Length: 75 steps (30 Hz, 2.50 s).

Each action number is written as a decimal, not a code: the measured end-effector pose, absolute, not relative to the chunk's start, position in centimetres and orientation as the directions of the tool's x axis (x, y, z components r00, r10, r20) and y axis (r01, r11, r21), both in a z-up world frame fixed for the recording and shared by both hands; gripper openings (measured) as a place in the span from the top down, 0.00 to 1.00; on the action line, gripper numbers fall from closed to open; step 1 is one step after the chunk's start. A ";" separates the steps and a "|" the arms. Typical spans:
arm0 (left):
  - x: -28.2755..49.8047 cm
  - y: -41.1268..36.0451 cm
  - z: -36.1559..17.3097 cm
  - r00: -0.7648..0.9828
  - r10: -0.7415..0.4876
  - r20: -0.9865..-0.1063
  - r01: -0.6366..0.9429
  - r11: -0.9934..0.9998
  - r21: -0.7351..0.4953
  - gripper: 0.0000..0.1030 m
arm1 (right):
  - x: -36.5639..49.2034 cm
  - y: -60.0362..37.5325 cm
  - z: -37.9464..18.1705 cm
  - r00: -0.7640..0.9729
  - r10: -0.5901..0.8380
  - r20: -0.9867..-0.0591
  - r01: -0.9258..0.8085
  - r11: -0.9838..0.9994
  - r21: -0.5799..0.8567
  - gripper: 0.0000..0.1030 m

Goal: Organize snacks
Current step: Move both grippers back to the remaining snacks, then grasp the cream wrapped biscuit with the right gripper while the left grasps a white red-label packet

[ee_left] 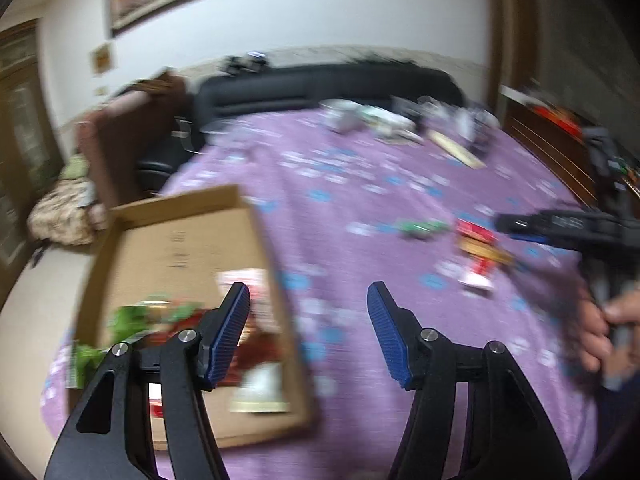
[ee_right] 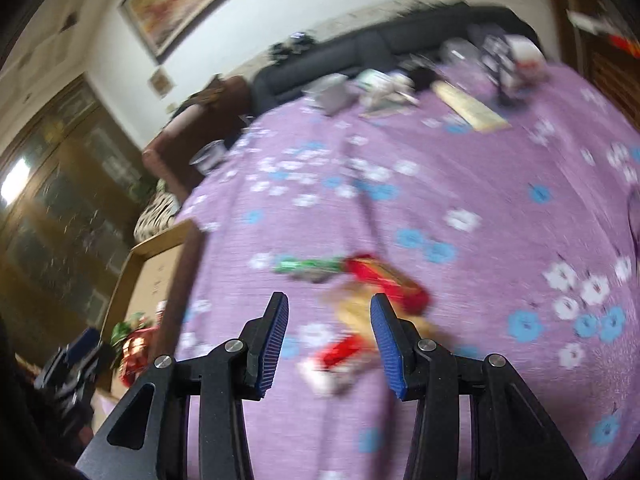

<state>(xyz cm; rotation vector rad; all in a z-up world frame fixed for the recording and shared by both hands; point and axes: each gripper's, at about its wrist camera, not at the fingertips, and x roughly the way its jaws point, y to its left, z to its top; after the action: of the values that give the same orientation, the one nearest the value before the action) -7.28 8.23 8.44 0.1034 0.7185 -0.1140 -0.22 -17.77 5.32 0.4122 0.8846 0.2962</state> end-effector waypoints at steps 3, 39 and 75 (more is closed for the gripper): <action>-6.5 5.2 8.0 0.688 -0.164 -0.707 0.242 0.970 0.011 0.41 | 0.3 -19.2 3.8 0.585 0.426 -0.690 -0.065 0.873 0.483 0.55; 0.4 -6.1 2.9 0.469 -0.280 -0.838 0.513 0.858 0.001 0.51 | 0.3 -18.4 4.0 0.612 0.404 -0.680 -0.109 0.894 0.434 0.66; 0.1 5.3 2.5 0.712 -0.029 -0.702 0.062 0.998 0.021 0.76 | -2.4 -10.2 3.9 0.609 0.355 -0.709 -0.310 0.930 0.199 0.66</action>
<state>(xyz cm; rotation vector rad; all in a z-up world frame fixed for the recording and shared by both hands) 0.13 5.34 2.50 0.0441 0.7770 -0.0507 -2.45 -10.22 3.87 0.0574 0.8313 0.3843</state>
